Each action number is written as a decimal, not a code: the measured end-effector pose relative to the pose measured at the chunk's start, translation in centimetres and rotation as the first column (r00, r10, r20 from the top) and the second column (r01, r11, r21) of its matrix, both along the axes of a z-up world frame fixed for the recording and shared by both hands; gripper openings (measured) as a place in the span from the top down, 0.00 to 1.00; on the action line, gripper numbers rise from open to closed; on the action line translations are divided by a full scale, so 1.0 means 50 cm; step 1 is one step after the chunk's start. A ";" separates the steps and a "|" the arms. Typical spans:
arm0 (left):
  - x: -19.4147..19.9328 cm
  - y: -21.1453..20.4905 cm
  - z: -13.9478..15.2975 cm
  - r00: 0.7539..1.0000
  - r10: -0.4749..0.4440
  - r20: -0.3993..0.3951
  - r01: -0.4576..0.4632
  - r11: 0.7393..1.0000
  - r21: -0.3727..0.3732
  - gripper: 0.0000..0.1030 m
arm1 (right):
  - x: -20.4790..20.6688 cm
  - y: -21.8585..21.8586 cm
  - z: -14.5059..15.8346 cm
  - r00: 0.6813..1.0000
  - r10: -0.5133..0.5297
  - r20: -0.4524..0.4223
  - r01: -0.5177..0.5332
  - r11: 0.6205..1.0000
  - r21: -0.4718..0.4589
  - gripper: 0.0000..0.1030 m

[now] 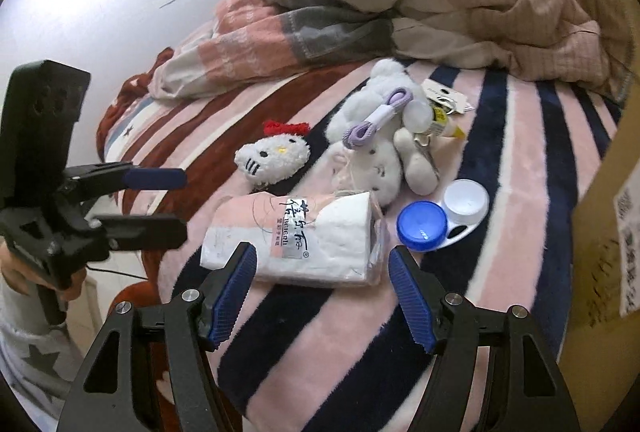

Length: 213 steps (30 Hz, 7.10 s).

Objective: Organize objects
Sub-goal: 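Move the right gripper back to the pink-and-white tissue pack, then grasp the pink-and-white tissue pack with the right gripper, then lower the tissue pack into the box and open the right gripper, then move the right gripper back to the Hello Kitty plush, then grasp the Hello Kitty plush with the right gripper, then drop the Hello Kitty plush into the box by opening the right gripper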

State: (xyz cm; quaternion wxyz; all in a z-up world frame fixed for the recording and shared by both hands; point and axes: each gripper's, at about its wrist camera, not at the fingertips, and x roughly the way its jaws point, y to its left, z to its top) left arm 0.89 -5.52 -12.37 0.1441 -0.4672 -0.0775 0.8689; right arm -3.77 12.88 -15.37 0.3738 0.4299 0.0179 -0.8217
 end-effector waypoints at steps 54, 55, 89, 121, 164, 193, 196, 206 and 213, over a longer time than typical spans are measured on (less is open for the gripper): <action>0.003 -0.008 0.070 0.999 0.024 -0.024 -0.022 0.995 0.097 0.22 | 0.091 -0.151 0.082 0.888 0.412 -0.204 -0.363 0.900 0.240 0.62; 0.003 -0.003 0.083 0.999 0.020 -0.038 -0.016 0.995 0.098 0.22 | 0.093 -0.146 0.095 0.889 0.406 -0.213 -0.357 0.904 0.233 0.62; -0.250 0.546 0.314 0.941 -0.337 -0.027 0.335 0.941 -0.049 0.27 | -0.064 0.380 0.317 0.980 -0.037 -0.193 0.058 0.993 0.103 0.67; -0.179 0.511 0.355 0.945 -0.319 -0.073 0.303 0.937 -0.175 0.11 | 0.023 0.364 0.327 0.929 -0.064 -0.364 0.137 0.975 0.177 0.12; -0.103 -0.042 0.126 0.984 -0.040 -0.175 0.025 0.996 -0.085 0.00 | 0.004 -0.080 0.043 0.993 0.103 -0.059 -0.105 0.993 -0.045 0.32; -0.081 -0.094 0.103 0.999 -0.038 -0.025 0.039 0.998 0.043 0.01 | -0.009 -0.181 0.053 0.973 0.156 -0.170 -0.153 0.988 0.032 0.69; -0.079 -0.065 0.124 0.996 -0.080 -0.030 0.082 0.996 0.041 0.05 | 0.004 -0.171 0.084 0.968 0.166 -0.187 -0.167 0.986 0.010 0.69; -0.079 0.038 0.206 0.982 -0.174 -0.066 0.178 0.983 0.047 0.48 | 0.046 -0.108 0.202 0.945 0.187 -0.268 -0.192 0.981 0.008 0.69; -0.087 0.130 0.269 0.970 -0.220 -0.106 0.225 0.974 0.032 0.53 | 0.057 -0.031 0.261 0.937 0.125 -0.326 -0.122 0.992 0.030 0.69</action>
